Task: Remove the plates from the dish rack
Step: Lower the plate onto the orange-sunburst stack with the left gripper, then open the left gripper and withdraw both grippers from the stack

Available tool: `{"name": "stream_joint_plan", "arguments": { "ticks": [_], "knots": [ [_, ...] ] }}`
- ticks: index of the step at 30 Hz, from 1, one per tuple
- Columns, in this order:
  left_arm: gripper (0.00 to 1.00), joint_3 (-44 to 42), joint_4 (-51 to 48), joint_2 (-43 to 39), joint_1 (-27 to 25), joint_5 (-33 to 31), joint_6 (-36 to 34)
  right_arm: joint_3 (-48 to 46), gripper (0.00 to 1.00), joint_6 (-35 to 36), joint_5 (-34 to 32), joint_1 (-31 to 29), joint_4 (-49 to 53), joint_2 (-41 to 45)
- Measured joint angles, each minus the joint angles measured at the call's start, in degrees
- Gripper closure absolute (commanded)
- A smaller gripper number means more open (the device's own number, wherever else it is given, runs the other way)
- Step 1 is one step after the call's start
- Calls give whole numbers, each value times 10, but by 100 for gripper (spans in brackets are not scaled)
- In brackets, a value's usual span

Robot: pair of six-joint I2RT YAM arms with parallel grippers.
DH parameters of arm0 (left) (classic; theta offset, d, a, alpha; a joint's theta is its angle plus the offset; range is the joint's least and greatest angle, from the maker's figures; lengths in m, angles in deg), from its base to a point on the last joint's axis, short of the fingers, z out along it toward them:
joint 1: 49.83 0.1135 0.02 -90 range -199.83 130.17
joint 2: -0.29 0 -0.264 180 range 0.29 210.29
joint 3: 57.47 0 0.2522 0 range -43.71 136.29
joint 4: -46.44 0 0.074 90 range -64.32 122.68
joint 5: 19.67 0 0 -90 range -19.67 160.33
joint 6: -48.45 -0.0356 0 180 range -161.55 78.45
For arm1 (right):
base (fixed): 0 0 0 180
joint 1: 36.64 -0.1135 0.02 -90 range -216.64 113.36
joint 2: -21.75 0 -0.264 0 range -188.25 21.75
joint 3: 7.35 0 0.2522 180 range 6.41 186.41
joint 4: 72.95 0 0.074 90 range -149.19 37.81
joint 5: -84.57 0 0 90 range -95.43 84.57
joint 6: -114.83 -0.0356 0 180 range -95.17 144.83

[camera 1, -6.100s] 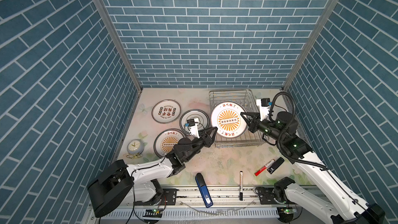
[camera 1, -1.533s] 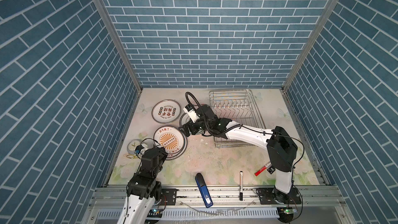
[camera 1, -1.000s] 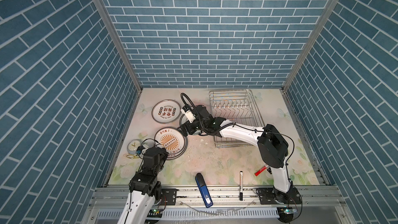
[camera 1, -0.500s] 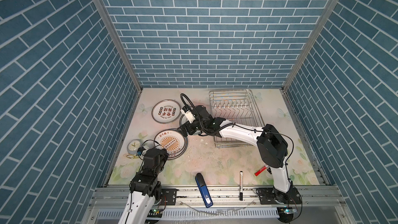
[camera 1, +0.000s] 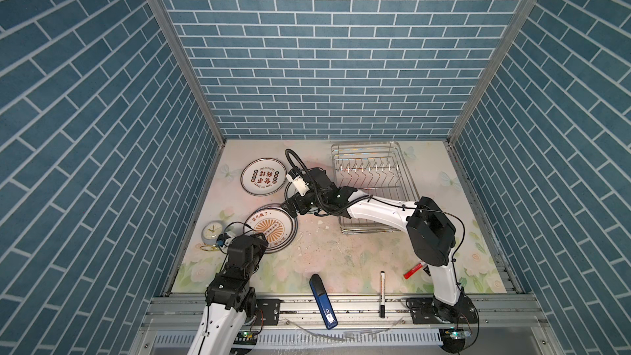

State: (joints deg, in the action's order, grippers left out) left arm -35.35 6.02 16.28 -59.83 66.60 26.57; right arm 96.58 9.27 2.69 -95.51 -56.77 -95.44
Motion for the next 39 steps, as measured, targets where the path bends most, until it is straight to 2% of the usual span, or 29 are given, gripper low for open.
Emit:
{"name": "stream_joint_plan", "arguments": {
  "ticks": [9, 13, 17, 35, 37, 39],
  "knots": [
    [40, 8, 0, 35, 0, -1, -4, 21, 3, 14, 23, -4, 26, -23],
    [35, 20, -4, 50, 0, -4, -11, 21, 3, 24, 24, -10, 36, -30],
    [34, 46, -21, 67, 0, -18, -17, 21, 3, 26, 24, -12, 38, -30],
    [33, 70, -31, 78, 0, -31, -30, 0, 3, 26, 19, -12, 27, -24],
    [29, 70, -30, 81, 0, -32, -32, -12, 2, 26, 15, -12, 25, -15],
    [18, 70, -24, 83, 0, -33, -41, -30, 1, 26, 7, -12, 17, 0]
  ]
}}
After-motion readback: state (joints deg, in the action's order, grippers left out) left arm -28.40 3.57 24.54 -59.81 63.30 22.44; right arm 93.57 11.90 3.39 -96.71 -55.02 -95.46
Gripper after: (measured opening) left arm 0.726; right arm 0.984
